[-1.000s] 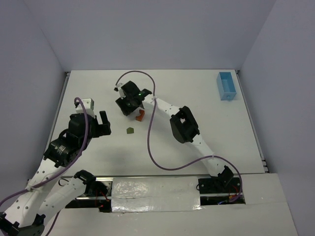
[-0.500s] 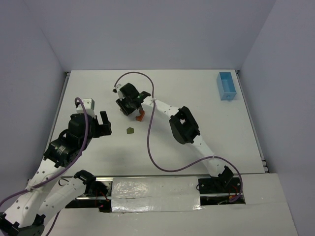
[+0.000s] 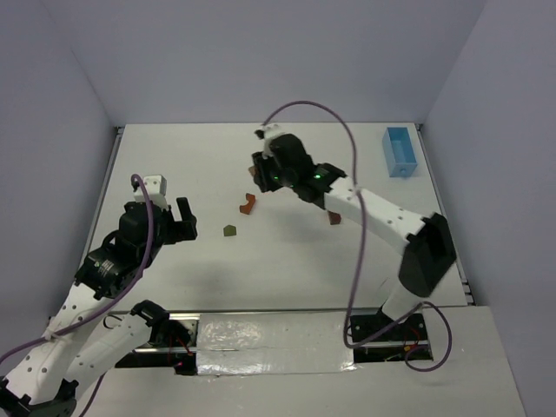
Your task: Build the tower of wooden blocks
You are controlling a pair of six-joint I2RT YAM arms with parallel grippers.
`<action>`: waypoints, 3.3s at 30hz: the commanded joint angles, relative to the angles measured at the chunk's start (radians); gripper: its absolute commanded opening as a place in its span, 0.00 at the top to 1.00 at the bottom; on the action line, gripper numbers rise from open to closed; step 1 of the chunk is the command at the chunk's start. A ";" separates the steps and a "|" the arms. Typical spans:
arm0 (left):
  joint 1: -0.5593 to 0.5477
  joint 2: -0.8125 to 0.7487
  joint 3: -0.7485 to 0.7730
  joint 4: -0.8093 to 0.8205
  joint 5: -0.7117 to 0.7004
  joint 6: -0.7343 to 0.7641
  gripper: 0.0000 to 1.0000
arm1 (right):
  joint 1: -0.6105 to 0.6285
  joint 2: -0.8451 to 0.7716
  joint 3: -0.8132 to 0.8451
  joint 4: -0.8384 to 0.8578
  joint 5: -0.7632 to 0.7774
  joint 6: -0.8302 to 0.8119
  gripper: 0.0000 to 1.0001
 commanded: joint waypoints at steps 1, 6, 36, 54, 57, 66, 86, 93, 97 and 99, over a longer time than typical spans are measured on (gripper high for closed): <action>-0.015 -0.008 -0.001 0.030 -0.016 0.010 0.00 | -0.085 -0.160 -0.232 0.008 0.115 0.122 0.74; -0.026 -0.011 -0.002 0.032 -0.019 0.010 0.01 | -0.252 -0.372 -0.492 0.017 0.124 0.130 0.73; -0.054 0.007 -0.004 0.030 -0.014 0.012 0.01 | -0.475 -0.256 -0.636 0.120 0.034 0.014 0.68; -0.072 0.007 -0.004 0.028 -0.020 0.010 0.00 | -0.480 -0.201 -0.642 0.124 0.023 0.023 0.63; -0.075 0.007 -0.004 0.027 -0.020 0.010 0.01 | -0.480 -0.201 -0.642 0.121 0.026 0.023 0.61; -0.078 0.010 -0.004 0.027 -0.022 0.008 0.01 | -0.478 -0.224 -0.653 0.120 0.019 0.024 0.51; -0.083 0.010 -0.006 0.028 -0.017 0.012 0.00 | -0.478 -0.188 -0.623 0.107 0.048 0.021 0.49; -0.086 0.013 -0.004 0.030 -0.016 0.012 0.00 | -0.478 -0.188 -0.623 0.109 0.045 0.020 0.51; -0.086 0.016 -0.006 0.030 -0.014 0.013 0.00 | -0.478 -0.187 -0.623 0.107 0.040 0.021 0.53; -0.086 0.016 -0.004 0.030 -0.014 0.013 0.01 | -0.478 -0.188 -0.623 0.107 0.040 0.021 0.54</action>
